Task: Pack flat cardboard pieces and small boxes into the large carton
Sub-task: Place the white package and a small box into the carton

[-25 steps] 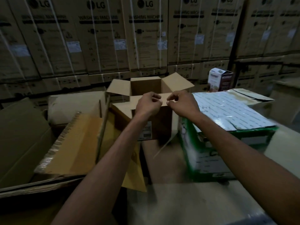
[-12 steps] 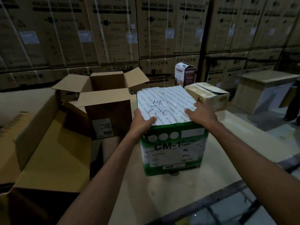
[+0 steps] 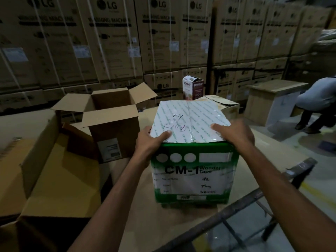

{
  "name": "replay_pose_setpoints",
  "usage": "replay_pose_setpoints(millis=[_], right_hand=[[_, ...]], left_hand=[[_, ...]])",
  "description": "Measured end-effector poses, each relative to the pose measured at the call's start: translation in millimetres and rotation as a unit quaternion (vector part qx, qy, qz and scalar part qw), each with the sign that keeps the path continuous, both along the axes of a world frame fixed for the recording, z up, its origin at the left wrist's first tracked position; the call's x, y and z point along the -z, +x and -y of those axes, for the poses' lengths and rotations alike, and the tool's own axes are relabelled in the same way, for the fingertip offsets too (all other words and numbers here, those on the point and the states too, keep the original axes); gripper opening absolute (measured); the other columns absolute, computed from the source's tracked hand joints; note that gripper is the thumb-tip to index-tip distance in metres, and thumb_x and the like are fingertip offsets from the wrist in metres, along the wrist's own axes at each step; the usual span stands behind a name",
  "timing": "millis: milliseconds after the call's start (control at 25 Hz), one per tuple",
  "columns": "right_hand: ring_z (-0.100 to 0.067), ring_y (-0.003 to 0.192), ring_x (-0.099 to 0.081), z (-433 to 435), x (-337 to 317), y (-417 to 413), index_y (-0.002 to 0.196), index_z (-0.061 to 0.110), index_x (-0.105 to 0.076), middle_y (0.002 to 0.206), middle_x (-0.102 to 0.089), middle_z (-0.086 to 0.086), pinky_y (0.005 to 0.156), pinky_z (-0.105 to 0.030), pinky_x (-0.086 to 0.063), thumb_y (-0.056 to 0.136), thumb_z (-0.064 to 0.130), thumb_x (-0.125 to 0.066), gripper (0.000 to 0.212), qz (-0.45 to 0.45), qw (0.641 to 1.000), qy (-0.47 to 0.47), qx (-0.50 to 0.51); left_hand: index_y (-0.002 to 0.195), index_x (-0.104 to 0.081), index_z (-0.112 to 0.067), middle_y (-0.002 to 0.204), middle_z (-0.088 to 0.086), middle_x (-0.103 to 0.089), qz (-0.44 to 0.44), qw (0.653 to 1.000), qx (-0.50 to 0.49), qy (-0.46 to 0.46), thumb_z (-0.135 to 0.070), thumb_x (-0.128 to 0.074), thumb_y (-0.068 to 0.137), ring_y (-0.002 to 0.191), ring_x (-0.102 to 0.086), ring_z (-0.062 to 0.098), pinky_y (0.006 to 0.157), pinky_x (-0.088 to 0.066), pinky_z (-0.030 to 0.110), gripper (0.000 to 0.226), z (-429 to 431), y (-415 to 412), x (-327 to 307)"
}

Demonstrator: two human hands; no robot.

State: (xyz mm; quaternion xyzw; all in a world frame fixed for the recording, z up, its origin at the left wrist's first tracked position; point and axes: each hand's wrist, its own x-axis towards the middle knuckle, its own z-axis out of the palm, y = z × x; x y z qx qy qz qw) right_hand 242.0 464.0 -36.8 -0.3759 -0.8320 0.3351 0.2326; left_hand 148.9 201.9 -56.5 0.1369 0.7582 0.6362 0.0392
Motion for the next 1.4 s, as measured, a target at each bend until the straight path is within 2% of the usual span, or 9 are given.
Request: replay_pose_setpoints(millis=[80, 200, 320, 520, 840, 1000, 1120, 1240, 1400], right_hand=[[-0.027, 0.084, -0.064, 29, -27, 35, 0.119, 0.02, -0.071, 0.103, -0.072, -0.005, 0.063, -0.031, -0.043, 0.075, 0.068, -0.074, 0.065, -0.035, 0.999, 0.034, 0.008], [-0.022, 0.081, -0.059, 83, -73, 86, 0.119, 0.022, -0.071, 0.107, -0.073, -0.003, 0.062, -0.031, -0.039, 0.085, 0.062, -0.07, 0.053, -0.098, 0.989, 0.103, 0.029], [-0.02, 0.084, -0.064, 142, -111, 121, 0.119, 0.023, -0.071, 0.106, -0.074, 0.0, 0.066, -0.033, -0.047, 0.087, 0.062, -0.067, 0.05, -0.171, 0.972, 0.158, 0.043], [-0.021, 0.086, -0.071, 229, -154, 129, 0.113, 0.022, -0.074, 0.103, -0.077, 0.002, 0.074, -0.041, -0.058, 0.081, 0.062, -0.07, 0.051, -0.312, 0.933, 0.171, 0.043], [-0.012, 0.083, -0.072, 350, -184, 65, 0.115, 0.03, -0.069, 0.101, -0.075, 0.008, 0.067, -0.042, -0.062, 0.079, 0.072, -0.061, 0.055, -0.439, 0.886, 0.127, -0.077], [-0.001, 0.083, -0.069, 419, -185, 29, 0.116, 0.029, -0.067, 0.101, -0.071, 0.014, 0.065, -0.032, -0.061, 0.085, 0.065, -0.065, 0.047, -0.478, 0.859, 0.084, -0.162], [-0.004, 0.087, -0.069, 474, -176, -3, 0.117, 0.03, -0.064, 0.105, -0.07, 0.011, 0.064, -0.032, -0.061, 0.086, 0.067, -0.063, 0.048, -0.478, 0.846, 0.048, -0.229], [-0.011, 0.087, -0.069, 532, -165, -37, 0.113, 0.032, -0.063, 0.101, -0.069, 0.008, 0.067, -0.04, -0.062, 0.083, 0.071, -0.061, 0.049, -0.462, 0.841, 0.009, -0.281], [-0.015, 0.094, -0.071, 602, -153, -82, 0.121, 0.032, -0.064, 0.109, -0.072, 0.006, 0.071, -0.043, -0.062, 0.076, 0.082, -0.058, 0.067, -0.435, 0.846, -0.022, -0.306]], left_hand=[[0.106, -0.061, -0.036, 0.108, -0.003, -0.073, -0.018, 0.999, 0.03, 0.039, -0.036, -0.087, 0.076, 0.093, -0.074, 0.018, 0.077, -0.063, 0.038, 0.04, 19, 19, -19], [0.114, -0.061, -0.036, 0.105, -0.008, -0.073, -0.073, 0.992, 0.055, 0.085, -0.03, -0.084, 0.081, 0.084, -0.075, 0.008, 0.063, -0.06, 0.023, 0.041, 60, 50, -58], [0.116, -0.061, -0.035, 0.1, -0.01, -0.072, -0.12, 0.982, 0.065, 0.13, -0.026, -0.081, 0.084, 0.079, -0.074, 0.001, 0.058, -0.055, 0.016, 0.039, 110, 78, -98], [0.134, -0.063, -0.018, 0.11, -0.009, -0.073, -0.222, 0.961, 0.022, 0.164, -0.022, -0.082, 0.084, 0.087, -0.073, 0.0, 0.062, -0.054, 0.014, 0.054, 199, 99, -151], [0.143, -0.054, -0.021, 0.124, -0.003, -0.07, -0.354, 0.92, -0.076, 0.15, -0.028, -0.085, 0.081, 0.106, -0.072, 0.013, 0.076, -0.063, 0.034, 0.07, 344, 111, -202], [0.144, -0.053, -0.02, 0.127, 0.0, -0.068, -0.395, 0.899, -0.154, 0.106, -0.03, -0.085, 0.082, 0.111, -0.07, 0.015, 0.082, -0.063, 0.038, 0.07, 416, 116, -206], [0.143, -0.054, -0.016, 0.127, -0.002, -0.068, -0.407, 0.883, -0.216, 0.089, -0.029, -0.086, 0.081, 0.111, -0.07, 0.011, 0.084, -0.062, 0.035, 0.07, 467, 118, -203], [0.141, -0.056, -0.018, 0.127, -0.002, -0.069, -0.408, 0.877, -0.247, 0.063, -0.031, -0.086, 0.08, 0.111, -0.07, 0.011, 0.085, -0.062, 0.037, 0.069, 522, 111, -203], [0.138, -0.059, -0.023, 0.124, -0.002, -0.07, -0.384, 0.881, -0.274, 0.036, -0.036, -0.087, 0.078, 0.107, -0.072, 0.014, 0.081, -0.063, 0.042, 0.068, 595, 81, -196]])
